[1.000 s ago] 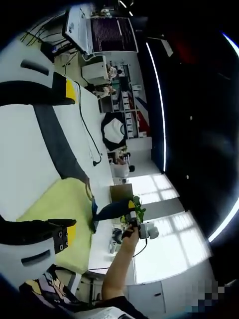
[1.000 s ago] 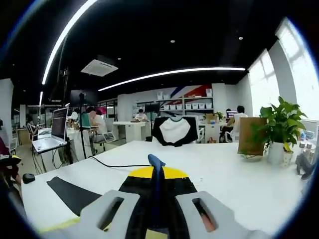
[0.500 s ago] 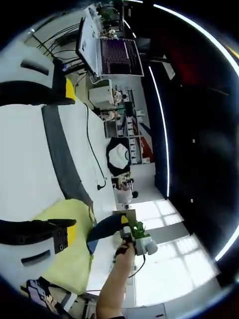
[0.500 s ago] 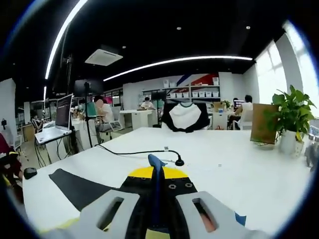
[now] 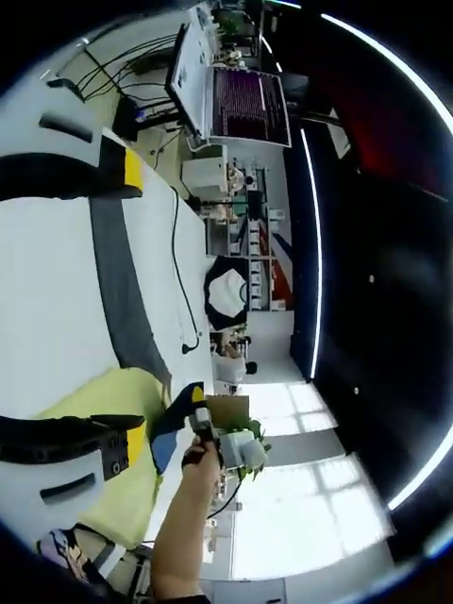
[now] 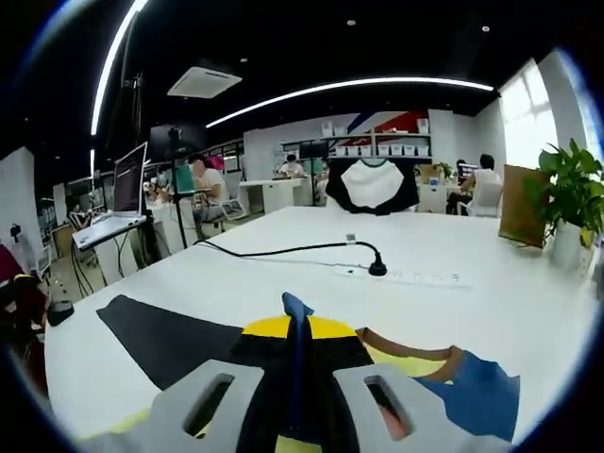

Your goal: Fold the garment on the visible template until the final outline fits inside the template.

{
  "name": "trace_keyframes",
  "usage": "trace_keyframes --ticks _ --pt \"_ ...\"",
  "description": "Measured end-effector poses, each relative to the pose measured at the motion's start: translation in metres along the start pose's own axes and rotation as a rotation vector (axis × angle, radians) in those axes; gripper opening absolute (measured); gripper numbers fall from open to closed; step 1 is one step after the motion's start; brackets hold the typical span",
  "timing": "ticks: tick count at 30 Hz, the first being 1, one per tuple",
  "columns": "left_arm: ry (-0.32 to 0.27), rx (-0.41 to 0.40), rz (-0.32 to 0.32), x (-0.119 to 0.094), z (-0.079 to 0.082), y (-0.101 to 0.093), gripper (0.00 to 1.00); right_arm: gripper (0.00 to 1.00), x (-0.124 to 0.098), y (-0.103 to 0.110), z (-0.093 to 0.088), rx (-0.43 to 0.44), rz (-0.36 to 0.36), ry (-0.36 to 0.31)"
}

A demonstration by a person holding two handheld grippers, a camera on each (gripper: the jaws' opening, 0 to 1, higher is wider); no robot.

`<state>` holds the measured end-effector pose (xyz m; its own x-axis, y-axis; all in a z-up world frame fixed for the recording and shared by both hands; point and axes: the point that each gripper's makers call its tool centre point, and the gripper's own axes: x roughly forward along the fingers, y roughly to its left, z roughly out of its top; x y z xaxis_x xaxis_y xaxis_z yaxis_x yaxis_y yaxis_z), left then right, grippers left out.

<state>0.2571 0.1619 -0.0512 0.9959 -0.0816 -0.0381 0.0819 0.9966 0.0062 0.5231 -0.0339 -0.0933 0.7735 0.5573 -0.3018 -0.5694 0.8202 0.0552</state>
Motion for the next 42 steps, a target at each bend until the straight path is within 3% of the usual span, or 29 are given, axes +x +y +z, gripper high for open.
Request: trace_keyframes --ticks 6,19,33,42 --pt "0.001 -0.003 0.003 0.000 -0.002 0.000 1.00 0.01 0.016 0.011 -0.028 -0.019 -0.011 0.076" --pt "0.011 0.002 0.000 0.002 -0.003 -0.003 1.00 0.02 0.030 0.028 -0.069 0.001 -0.009 0.169" --pt "0.028 -0.002 0.002 0.004 -0.007 0.001 1.00 0.03 0.037 0.033 -0.087 0.007 -0.002 0.214" --pt "0.033 -0.005 0.002 0.004 -0.009 0.002 1.00 0.19 0.039 0.044 -0.088 -0.022 0.043 0.216"
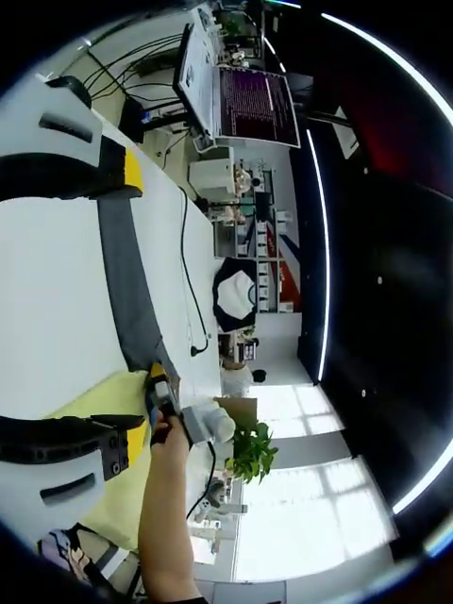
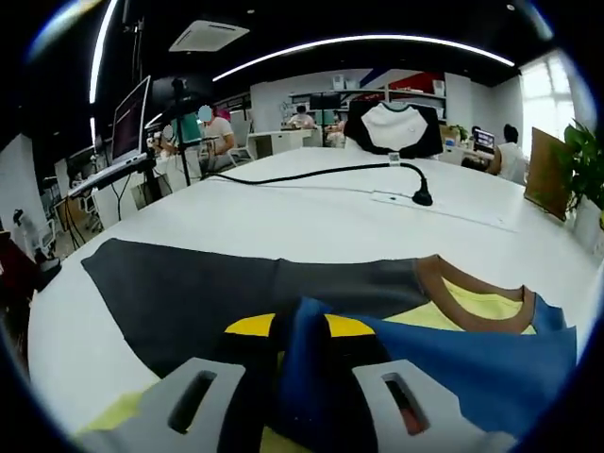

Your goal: Fold the garment on the visible template until the final outline fits inside the template.

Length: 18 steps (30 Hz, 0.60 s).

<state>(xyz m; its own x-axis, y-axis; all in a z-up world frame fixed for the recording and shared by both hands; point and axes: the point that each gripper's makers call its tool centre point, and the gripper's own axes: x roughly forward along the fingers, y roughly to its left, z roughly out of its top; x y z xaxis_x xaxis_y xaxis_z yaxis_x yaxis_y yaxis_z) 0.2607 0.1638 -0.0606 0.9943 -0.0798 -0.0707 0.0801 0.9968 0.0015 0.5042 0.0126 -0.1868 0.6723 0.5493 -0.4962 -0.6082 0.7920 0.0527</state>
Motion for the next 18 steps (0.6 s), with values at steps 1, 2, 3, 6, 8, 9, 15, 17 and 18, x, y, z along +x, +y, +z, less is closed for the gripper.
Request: trace_keyframes --ticks 1,2,3,6,8,9,15,17,18 --pt "0.001 0.001 0.000 0.000 0.000 0.000 1.00 0.21 0.000 0.001 0.000 -0.004 0.004 0.001" --pt "0.002 0.001 -0.001 0.000 0.000 0.000 1.00 0.23 0.000 0.003 0.000 -0.007 0.012 0.002" --pt "0.001 0.001 -0.001 0.000 0.000 0.000 1.00 0.26 0.000 0.005 0.000 -0.008 0.020 0.003" --pt "0.000 0.001 0.002 -0.001 0.000 0.001 1.00 0.41 -0.001 0.014 0.004 -0.017 0.073 -0.017" --pt "0.003 0.000 0.003 -0.001 -0.001 0.001 1.00 0.54 -0.003 0.017 0.011 -0.021 0.090 -0.048" --pt "0.005 0.000 0.004 -0.001 -0.002 0.001 1.00 0.57 -0.006 0.017 0.016 -0.030 0.094 -0.058" --pt "0.004 -0.002 0.004 0.000 -0.001 0.002 1.00 0.76 -0.024 0.012 0.043 -0.059 0.103 -0.123" --pt "0.005 -0.001 0.003 0.000 -0.002 0.002 1.00 0.78 -0.031 0.007 0.050 -0.083 0.101 -0.141" --pt "0.007 -0.001 0.004 0.000 -0.003 0.002 1.00 0.78 -0.034 0.005 0.051 -0.088 0.097 -0.143"
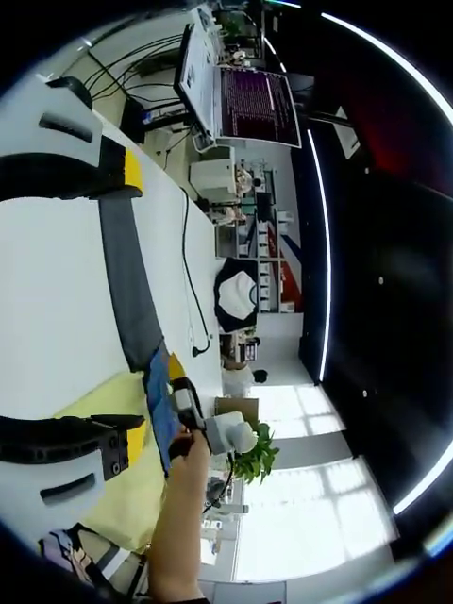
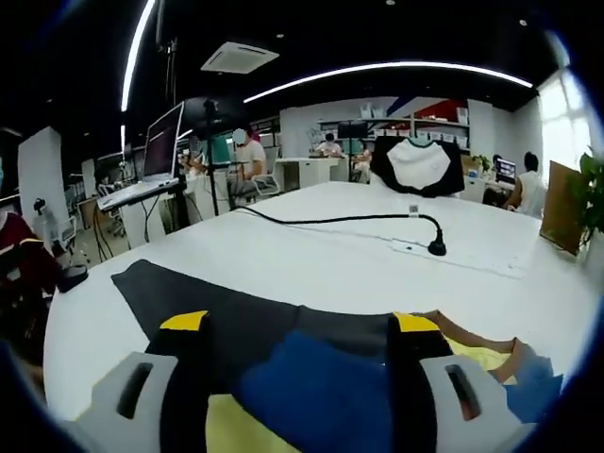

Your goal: Fold the garment on the visible template until the final outline fits inside the template.

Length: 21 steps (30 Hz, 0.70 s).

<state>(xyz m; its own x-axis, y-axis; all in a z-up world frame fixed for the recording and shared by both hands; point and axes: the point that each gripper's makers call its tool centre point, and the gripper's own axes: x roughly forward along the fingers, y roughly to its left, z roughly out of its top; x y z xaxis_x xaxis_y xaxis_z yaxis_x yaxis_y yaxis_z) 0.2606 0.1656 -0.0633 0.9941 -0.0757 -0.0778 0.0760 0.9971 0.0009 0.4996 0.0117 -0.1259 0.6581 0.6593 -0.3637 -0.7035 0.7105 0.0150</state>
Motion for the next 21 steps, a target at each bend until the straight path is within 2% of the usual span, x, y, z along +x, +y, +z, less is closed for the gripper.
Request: trace_keyframes --ticks 3,6,12,21 --pt "0.004 -0.002 0.000 0.001 -0.001 0.000 1.00 0.78 -0.007 -0.004 0.000 -0.015 0.002 -0.003" --pt "0.002 -0.005 -0.001 0.001 -0.001 -0.001 1.00 0.78 -0.013 -0.008 -0.009 -0.037 0.002 0.028" --pt "0.002 -0.007 -0.008 0.003 -0.001 -0.004 1.00 0.79 -0.028 -0.016 -0.020 -0.052 0.001 0.042" --pt "0.011 -0.003 0.008 0.008 -0.010 0.001 1.00 0.79 -0.071 -0.053 -0.009 -0.051 -0.074 -0.019"
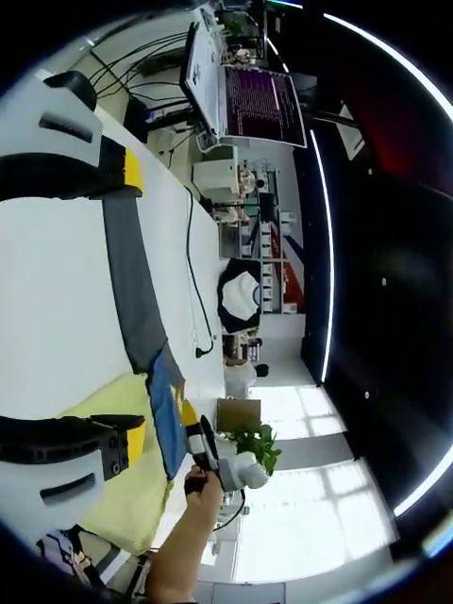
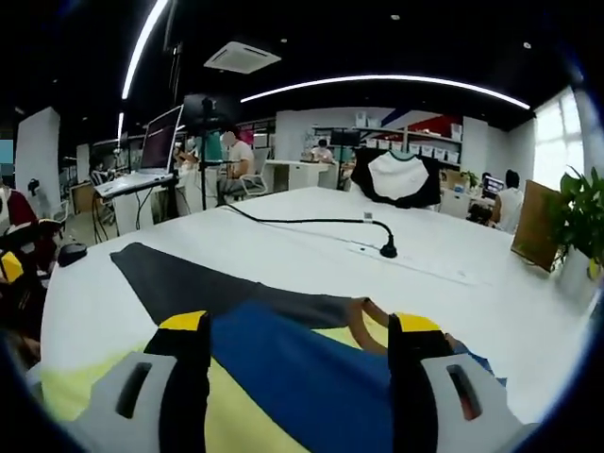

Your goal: Fold the garment on the visible template until the final outline fits inside the template.

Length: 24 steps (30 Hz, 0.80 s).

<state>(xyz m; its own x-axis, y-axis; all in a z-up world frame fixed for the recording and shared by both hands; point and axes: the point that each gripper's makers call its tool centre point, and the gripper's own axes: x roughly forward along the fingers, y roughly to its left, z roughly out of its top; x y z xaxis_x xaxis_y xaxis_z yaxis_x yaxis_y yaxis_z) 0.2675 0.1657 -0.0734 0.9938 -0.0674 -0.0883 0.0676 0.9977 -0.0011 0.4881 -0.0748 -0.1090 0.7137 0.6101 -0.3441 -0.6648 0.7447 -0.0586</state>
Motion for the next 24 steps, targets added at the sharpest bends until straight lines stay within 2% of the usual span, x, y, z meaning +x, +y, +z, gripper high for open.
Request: trace_keyframes --ticks 6,8,11,14,17,20,24 --pt "-0.004 -0.025 -0.022 0.005 -0.003 -0.006 1.00 0.78 -0.028 -0.027 0.000 0.025 -0.043 -0.006" --pt "-0.001 -0.020 -0.023 0.007 -0.005 -0.009 1.00 0.77 -0.036 -0.035 0.007 0.052 -0.063 -0.052" --pt "0.005 -0.021 -0.030 0.009 -0.007 -0.012 1.00 0.77 -0.049 -0.046 0.006 0.021 -0.099 -0.052" --pt "0.009 -0.020 -0.045 0.011 -0.010 -0.017 1.00 0.77 -0.056 -0.050 0.004 0.004 -0.119 -0.050" --pt "-0.021 -0.012 -0.071 0.012 -0.004 -0.023 1.00 0.78 -0.065 -0.053 0.002 -0.003 -0.125 -0.060" --pt "-0.033 -0.011 -0.080 0.012 0.001 -0.025 1.00 0.77 -0.077 -0.057 0.012 -0.054 -0.137 -0.136" --pt "-0.045 0.000 -0.075 0.013 0.005 -0.025 1.00 0.78 -0.101 -0.063 0.010 -0.045 -0.140 -0.150"
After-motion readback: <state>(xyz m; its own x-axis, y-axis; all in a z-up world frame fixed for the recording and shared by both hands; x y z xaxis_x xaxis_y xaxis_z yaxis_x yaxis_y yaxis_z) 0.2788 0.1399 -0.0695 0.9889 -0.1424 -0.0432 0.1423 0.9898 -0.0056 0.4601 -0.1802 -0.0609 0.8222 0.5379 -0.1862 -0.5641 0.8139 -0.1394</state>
